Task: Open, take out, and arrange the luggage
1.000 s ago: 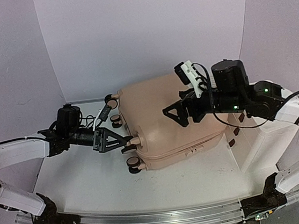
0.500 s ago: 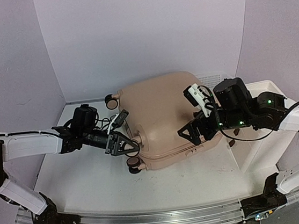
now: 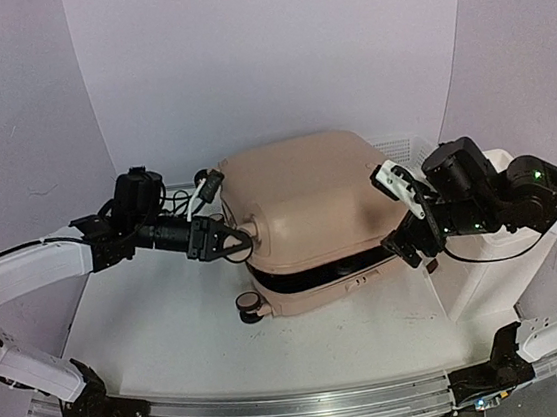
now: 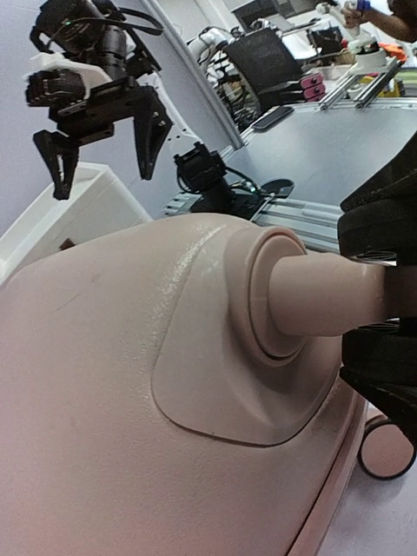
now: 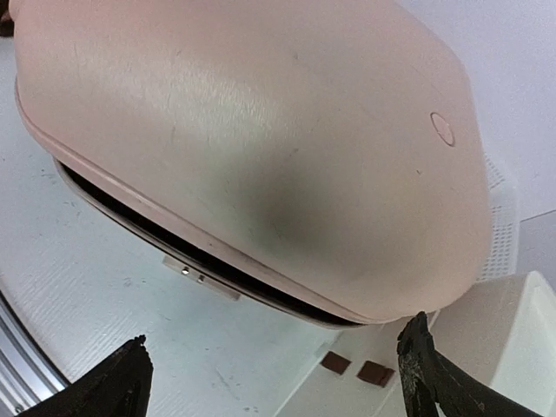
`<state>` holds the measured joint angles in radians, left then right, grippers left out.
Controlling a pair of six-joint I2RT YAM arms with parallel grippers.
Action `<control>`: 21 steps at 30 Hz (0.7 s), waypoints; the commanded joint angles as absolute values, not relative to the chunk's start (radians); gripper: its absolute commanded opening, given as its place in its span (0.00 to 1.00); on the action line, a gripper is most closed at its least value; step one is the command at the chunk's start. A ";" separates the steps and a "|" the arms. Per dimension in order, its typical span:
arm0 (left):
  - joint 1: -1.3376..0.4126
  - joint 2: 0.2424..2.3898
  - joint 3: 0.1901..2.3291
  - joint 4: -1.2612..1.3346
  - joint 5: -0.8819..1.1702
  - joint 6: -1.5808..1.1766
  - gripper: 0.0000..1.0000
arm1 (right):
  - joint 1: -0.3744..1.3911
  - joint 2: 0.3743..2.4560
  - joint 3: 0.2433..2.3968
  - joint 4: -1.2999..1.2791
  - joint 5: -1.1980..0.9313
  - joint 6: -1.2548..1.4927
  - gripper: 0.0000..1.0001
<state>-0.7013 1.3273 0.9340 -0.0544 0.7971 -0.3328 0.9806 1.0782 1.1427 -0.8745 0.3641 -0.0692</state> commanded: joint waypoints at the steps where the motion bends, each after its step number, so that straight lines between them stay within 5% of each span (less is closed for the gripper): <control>1: -0.694 1.193 1.165 -0.075 0.675 -0.285 0.00 | 0.985 1.052 1.236 -0.901 0.467 -0.257 0.98; 5: -0.643 1.192 1.308 -0.294 0.466 -0.283 0.00 | 0.985 1.038 1.276 -0.833 0.517 -0.334 0.98; 12: -0.458 1.239 1.424 -0.359 0.502 -0.360 0.00 | 0.927 1.094 1.345 -0.750 0.518 -0.386 0.98; 21: -0.337 1.357 1.613 -0.429 0.503 -0.317 0.00 | 0.590 1.351 1.493 -0.604 0.125 -0.215 0.98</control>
<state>-0.4225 1.3365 1.5108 -0.4160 0.6495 -0.3107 0.7280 1.2594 1.4197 -0.7494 0.3401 -0.3424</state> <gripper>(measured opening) 0.500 0.983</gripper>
